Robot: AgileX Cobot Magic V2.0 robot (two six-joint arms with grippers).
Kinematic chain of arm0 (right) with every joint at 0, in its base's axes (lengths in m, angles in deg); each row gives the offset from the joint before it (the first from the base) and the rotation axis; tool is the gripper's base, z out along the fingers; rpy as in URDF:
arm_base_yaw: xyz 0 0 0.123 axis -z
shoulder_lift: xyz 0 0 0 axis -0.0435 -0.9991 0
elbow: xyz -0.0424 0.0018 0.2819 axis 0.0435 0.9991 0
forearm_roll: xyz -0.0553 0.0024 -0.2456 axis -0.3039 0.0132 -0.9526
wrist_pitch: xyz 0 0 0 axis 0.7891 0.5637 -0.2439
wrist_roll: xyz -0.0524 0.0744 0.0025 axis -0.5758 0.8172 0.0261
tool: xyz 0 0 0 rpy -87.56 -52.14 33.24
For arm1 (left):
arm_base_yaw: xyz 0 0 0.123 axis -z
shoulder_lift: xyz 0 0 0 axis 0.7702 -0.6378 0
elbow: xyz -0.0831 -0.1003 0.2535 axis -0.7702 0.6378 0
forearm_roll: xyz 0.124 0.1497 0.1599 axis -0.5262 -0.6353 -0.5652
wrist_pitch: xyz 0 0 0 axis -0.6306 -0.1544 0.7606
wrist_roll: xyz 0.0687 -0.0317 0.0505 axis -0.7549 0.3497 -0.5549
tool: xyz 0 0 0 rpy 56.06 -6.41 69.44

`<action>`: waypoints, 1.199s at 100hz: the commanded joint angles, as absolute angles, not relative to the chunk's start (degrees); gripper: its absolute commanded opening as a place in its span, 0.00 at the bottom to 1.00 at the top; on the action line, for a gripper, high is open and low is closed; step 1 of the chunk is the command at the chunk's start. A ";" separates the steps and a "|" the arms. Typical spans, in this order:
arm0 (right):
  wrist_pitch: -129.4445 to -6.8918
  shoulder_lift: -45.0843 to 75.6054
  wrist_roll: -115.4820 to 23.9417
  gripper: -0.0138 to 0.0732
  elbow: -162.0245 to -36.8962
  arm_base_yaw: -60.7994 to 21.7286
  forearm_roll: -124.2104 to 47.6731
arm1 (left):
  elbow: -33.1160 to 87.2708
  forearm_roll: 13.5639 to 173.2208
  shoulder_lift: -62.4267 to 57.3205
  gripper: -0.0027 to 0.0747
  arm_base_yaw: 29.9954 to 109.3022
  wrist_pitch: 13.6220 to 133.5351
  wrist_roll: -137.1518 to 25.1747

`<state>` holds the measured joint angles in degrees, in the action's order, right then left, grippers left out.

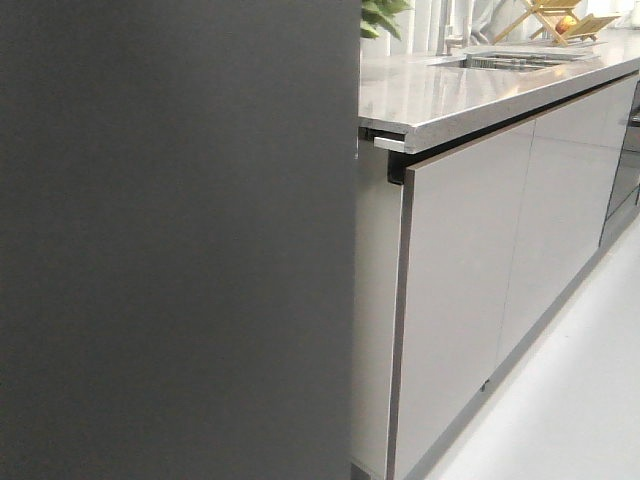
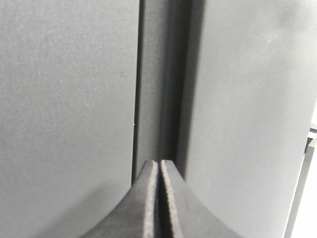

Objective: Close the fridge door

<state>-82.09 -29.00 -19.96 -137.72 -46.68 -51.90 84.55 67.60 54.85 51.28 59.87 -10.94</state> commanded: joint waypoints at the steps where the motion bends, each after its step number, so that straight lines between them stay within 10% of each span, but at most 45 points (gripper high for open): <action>1: -86.63 -25.82 -19.97 0.07 -139.93 -45.53 -52.32 | 86.15 67.70 53.76 0.01 51.74 55.47 -10.74; 120: -90.79 30.25 -20.18 0.07 -80.33 -18.48 -54.33 | 86.15 67.70 53.76 0.01 51.74 55.47 -10.74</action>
<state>-85.19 24.73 -19.96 -83.73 -20.83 -53.71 84.55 67.60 54.85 51.28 59.87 -10.94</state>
